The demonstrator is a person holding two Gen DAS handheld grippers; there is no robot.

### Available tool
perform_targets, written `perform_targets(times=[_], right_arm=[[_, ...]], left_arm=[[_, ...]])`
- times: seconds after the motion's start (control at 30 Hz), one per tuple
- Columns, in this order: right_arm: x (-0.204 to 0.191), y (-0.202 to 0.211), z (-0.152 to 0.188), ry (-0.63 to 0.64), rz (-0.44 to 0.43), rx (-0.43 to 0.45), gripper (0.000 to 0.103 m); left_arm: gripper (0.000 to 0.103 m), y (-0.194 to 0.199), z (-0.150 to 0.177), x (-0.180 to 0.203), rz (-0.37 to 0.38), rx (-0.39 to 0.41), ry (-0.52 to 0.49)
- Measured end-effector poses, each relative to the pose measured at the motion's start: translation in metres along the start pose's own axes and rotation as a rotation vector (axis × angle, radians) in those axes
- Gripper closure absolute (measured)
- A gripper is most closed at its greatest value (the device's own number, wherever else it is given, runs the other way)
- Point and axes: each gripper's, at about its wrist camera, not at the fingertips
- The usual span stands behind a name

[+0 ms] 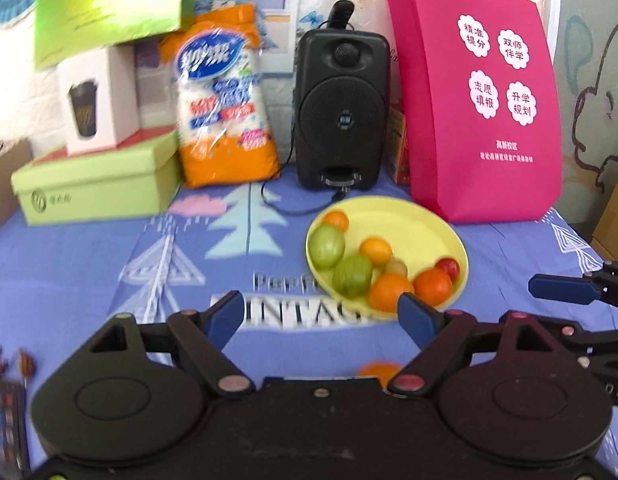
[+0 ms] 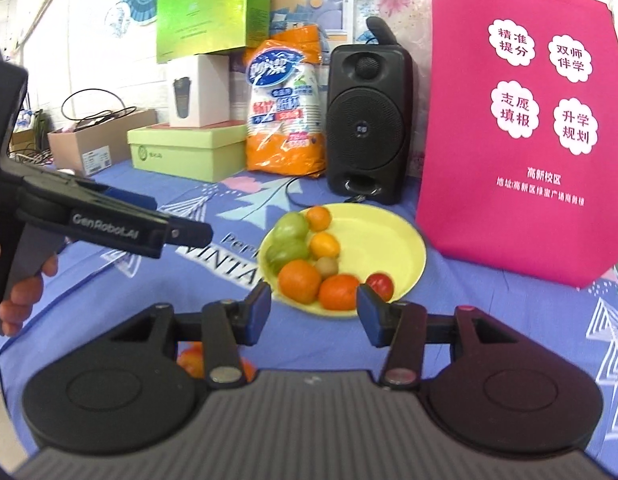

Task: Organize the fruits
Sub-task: 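Grasp a second brown kiwi with the left tool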

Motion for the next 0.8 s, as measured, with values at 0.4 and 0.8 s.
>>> perform_targets(times=[0.4, 0.8], right_arm=[[-0.04, 0.029, 0.045, 0.014, -0.045, -0.033, 0.056], [-0.04, 0.054, 0.059, 0.014, -0.059, -0.025, 0.056]], left_arm=[[0.019, 0.047, 0.073, -0.001, 0.001, -0.029, 0.035], [0.027, 0.053, 0.1, 0.022, 0.059, -0.053, -0.011]])
Point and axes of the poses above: each gripper's, at about its wrist camera, not at the fingertips, and y roughly against the way its jaws point, x to its right, z to its underside, and after that the axes turned 2 degrees about -z, right-handed
